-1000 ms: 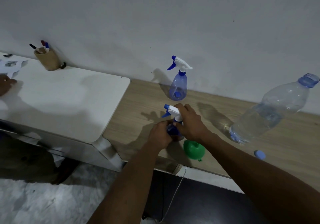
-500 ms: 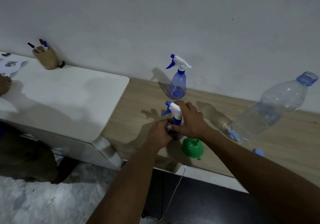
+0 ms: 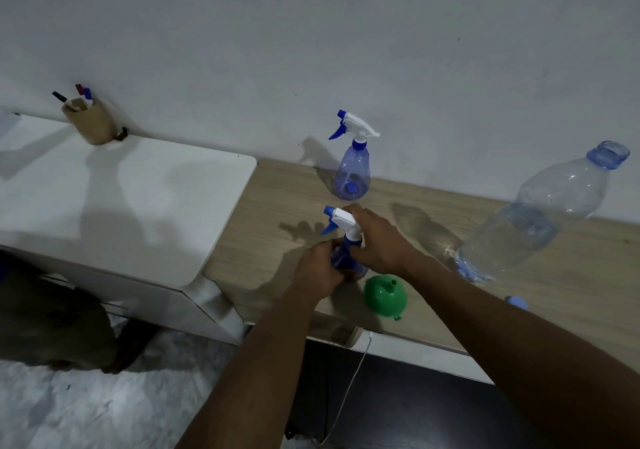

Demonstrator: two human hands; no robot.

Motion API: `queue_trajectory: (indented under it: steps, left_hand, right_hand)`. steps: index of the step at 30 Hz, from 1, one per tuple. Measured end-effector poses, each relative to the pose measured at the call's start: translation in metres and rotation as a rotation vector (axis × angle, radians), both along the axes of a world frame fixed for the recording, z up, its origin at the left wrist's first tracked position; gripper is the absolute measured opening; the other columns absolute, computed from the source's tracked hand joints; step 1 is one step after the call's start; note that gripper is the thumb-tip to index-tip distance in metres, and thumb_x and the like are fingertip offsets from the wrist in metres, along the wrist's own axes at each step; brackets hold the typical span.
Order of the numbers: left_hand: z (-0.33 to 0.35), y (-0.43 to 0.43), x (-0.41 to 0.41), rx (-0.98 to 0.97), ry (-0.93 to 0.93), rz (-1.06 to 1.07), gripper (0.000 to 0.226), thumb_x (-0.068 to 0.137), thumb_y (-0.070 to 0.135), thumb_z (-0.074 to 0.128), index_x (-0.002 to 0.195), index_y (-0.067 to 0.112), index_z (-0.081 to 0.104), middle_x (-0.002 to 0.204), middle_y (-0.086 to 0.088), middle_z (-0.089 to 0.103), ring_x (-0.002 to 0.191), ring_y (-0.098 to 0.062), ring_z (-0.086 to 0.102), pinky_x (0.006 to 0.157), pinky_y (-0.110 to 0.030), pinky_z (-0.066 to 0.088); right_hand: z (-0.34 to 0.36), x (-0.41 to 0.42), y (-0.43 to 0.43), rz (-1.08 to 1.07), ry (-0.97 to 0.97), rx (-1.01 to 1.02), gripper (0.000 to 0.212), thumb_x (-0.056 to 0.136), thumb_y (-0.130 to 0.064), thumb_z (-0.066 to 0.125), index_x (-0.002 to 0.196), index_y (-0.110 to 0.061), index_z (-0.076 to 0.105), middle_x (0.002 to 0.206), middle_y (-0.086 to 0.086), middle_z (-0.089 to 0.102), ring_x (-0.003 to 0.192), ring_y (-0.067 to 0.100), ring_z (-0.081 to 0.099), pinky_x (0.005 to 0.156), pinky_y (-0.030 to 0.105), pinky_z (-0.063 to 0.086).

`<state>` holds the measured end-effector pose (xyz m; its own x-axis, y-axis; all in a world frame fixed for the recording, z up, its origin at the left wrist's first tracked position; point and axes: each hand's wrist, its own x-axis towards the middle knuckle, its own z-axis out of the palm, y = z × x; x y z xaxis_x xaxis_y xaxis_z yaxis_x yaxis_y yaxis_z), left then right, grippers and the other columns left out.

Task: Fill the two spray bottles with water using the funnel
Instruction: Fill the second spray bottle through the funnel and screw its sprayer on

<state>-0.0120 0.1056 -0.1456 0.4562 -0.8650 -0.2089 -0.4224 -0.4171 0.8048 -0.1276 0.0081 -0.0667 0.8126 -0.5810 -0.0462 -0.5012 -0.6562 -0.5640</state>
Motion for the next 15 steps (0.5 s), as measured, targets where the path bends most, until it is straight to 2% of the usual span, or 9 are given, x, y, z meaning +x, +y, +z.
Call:
queue_trajectory:
  steps: [2, 6, 9, 13, 15]
  left_hand:
    - [0.000, -0.001, 0.000, 0.002, 0.001, 0.007, 0.066, 0.063, 0.031, 0.094, 0.122, 0.029, 0.065, 0.113, 0.002, 0.073, 0.104, -0.021, 0.067, 0.094, -0.042, 0.054]
    - [0.003, -0.004, -0.005, 0.020, 0.007, 0.014, 0.073, 0.062, 0.033, 0.095, 0.128, 0.029, 0.063, 0.119, 0.002, 0.071, 0.108, -0.022, 0.065, 0.096, -0.041, 0.053]
    - [0.002, -0.005, -0.004, 0.001, -0.012, -0.005, 0.075, 0.064, 0.033, 0.094, 0.132, 0.028, 0.062, 0.120, 0.000, 0.071, 0.106, -0.023, 0.065, 0.094, -0.039, 0.053]
    - [0.001, -0.004, -0.005, -0.021, 0.008, -0.014, 0.077, 0.060, 0.038, 0.095, 0.130, 0.028, 0.063, 0.117, 0.001, 0.072, 0.105, -0.022, 0.067, 0.093, -0.039, 0.054]
    - [0.001, -0.004, -0.005, -0.015, 0.008, -0.010, 0.077, 0.060, 0.039, 0.095, 0.130, 0.028, 0.064, 0.118, 0.001, 0.072, 0.105, -0.021, 0.066, 0.094, -0.040, 0.053]
  right_hand:
    - [0.003, -0.003, -0.003, 0.025, -0.014, 0.037, 0.052, 0.081, -0.018, 0.072, 0.127, -0.022, 0.048, 0.111, 0.005, 0.058, 0.095, 0.024, 0.055, 0.081, 0.040, 0.049]
    - [0.006, -0.007, -0.007, 0.002, -0.040, -0.022, 0.024, 0.092, -0.021, 0.065, 0.113, -0.013, 0.058, 0.103, 0.008, 0.063, 0.091, 0.025, 0.058, 0.073, 0.032, 0.042]
    - [0.018, -0.011, -0.013, -0.081, -0.076, -0.071, 0.030, 0.091, -0.026, 0.068, 0.116, -0.013, 0.057, 0.102, 0.005, 0.065, 0.088, 0.022, 0.060, 0.070, 0.029, 0.041]
    - [0.055, -0.021, -0.034, -0.227, -0.181, -0.039, 0.032, 0.093, -0.035, 0.065, 0.117, -0.014, 0.056, 0.095, 0.001, 0.064, 0.077, 0.015, 0.060, 0.060, 0.025, 0.043]
    - [0.071, -0.027, -0.050, -0.301, -0.233, -0.063, 0.029, 0.094, -0.037, 0.061, 0.113, -0.015, 0.058, 0.093, 0.002, 0.068, 0.076, 0.015, 0.063, 0.061, 0.029, 0.049]
